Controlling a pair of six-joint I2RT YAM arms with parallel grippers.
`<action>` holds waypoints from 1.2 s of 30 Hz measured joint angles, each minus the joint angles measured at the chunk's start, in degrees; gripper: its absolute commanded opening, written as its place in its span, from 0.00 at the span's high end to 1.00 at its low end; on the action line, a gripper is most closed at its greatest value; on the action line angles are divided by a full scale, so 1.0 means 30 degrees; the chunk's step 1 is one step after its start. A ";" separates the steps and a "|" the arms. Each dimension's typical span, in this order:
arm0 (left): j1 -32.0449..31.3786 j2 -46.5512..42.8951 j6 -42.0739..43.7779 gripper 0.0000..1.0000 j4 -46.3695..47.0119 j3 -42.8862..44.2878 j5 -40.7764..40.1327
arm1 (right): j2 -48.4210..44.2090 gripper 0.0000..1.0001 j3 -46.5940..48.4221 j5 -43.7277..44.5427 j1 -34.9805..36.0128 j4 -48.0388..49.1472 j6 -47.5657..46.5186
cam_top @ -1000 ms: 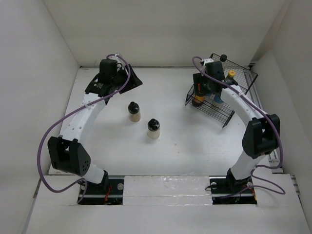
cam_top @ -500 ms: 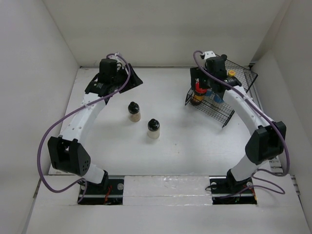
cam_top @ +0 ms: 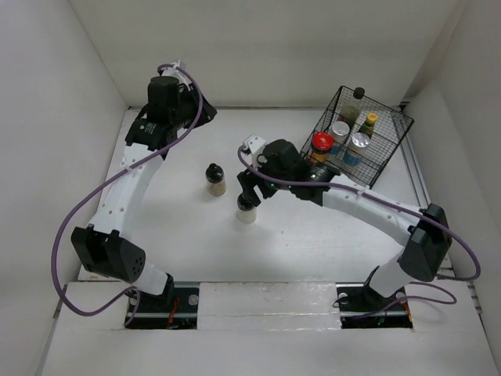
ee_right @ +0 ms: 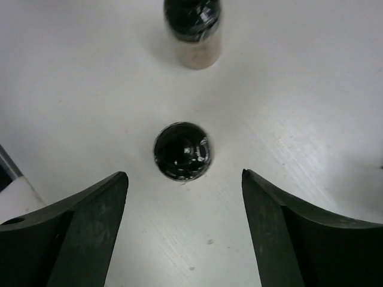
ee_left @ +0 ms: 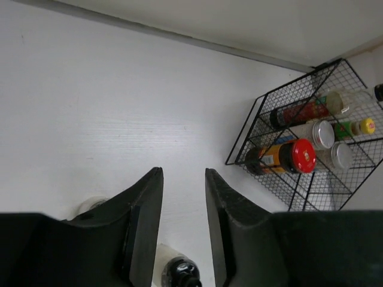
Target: Organize the condiment bottles
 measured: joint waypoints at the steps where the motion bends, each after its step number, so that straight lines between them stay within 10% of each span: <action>1: 0.0000 -0.0029 0.0051 0.65 0.0007 0.0080 -0.0102 | 0.0350 0.20 -0.0131 -0.0124 0.0364 0.0007 0.0007; 12: 0.0073 -0.0568 -0.0168 0.59 -0.0444 -0.2251 0.0029 | 0.3614 0.43 -0.0109 0.0364 0.0889 0.0962 0.0138; 20: 0.0095 -0.0874 -0.0211 0.59 -0.0240 -0.2543 0.0350 | 0.4138 0.92 -0.0036 0.0845 0.0911 0.1982 0.0138; 29: -0.0743 -0.0845 -0.0138 0.58 0.0175 -0.3235 0.0240 | 0.2514 0.98 -0.0299 0.2004 0.0073 0.0328 0.0517; 36: -0.4692 0.1005 0.0736 0.56 0.0270 -0.1231 -0.1209 | -0.4677 0.98 -0.0736 0.2761 -0.5275 -0.1894 0.0991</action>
